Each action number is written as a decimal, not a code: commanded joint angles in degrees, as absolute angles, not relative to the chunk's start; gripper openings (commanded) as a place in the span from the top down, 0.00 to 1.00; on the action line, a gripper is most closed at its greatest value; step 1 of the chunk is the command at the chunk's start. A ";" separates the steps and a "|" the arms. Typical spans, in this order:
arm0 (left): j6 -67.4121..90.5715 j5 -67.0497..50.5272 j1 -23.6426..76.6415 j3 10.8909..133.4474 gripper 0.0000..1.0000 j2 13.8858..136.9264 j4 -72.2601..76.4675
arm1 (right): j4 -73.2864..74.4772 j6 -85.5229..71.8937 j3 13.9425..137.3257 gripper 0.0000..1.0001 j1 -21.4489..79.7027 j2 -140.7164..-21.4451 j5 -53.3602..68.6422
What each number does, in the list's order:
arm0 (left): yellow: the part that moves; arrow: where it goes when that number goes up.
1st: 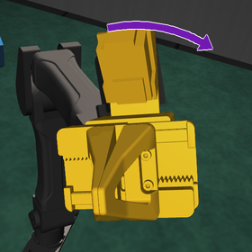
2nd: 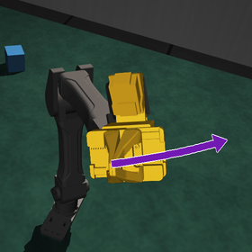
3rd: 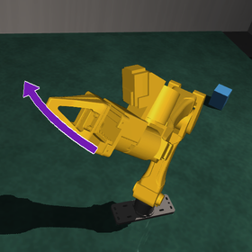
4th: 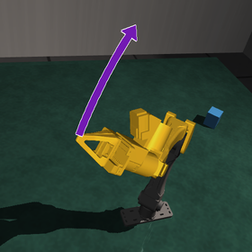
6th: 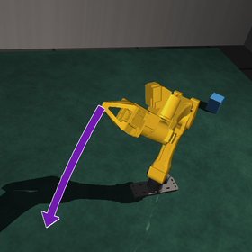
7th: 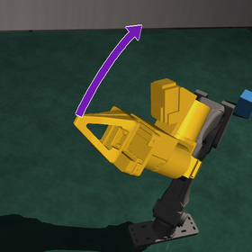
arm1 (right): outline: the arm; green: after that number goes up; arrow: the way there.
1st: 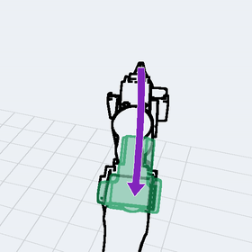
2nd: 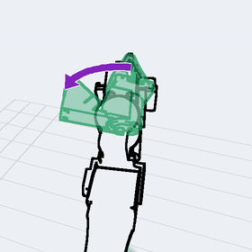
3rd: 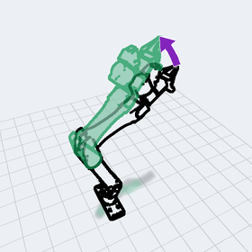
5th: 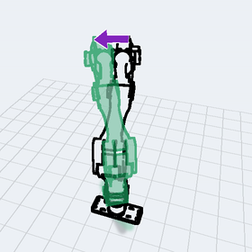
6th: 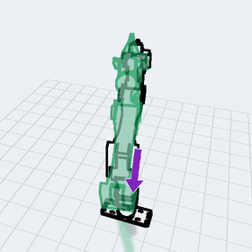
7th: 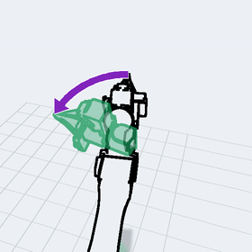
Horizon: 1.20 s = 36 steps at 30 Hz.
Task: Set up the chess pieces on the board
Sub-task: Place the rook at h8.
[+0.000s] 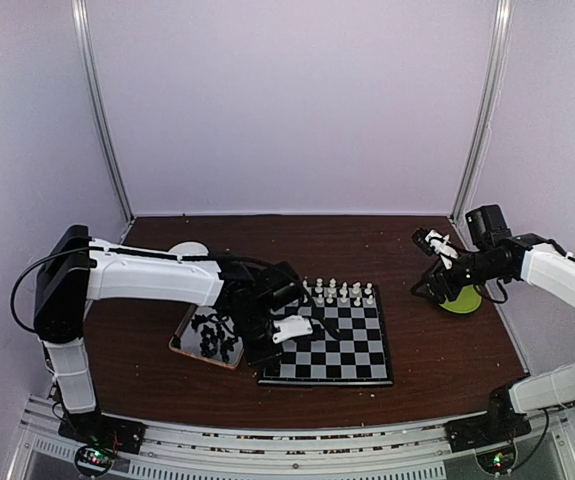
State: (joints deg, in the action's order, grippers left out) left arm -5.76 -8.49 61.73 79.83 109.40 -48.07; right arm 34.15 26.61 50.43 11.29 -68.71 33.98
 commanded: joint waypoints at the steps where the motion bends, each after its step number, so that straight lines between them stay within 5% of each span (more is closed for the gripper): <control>1: -6.50 -7.53 62.05 80.34 0.96 110.50 -47.91 | 34.98 26.93 51.86 0.45 11.77 -68.99 33.05; 18: -6.40 -5.54 62.05 79.54 0.88 111.09 -47.92 | 35.11 27.06 51.85 0.45 12.08 -69.44 32.78; 36: -7.01 -4.15 60.96 82.70 0.66 100.68 -48.21 | 35.24 27.33 51.93 0.45 12.39 -69.70 32.52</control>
State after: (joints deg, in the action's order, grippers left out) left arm -6.37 -5.91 61.71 80.20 106.54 -48.14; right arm 34.79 26.85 50.43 11.90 -69.54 33.34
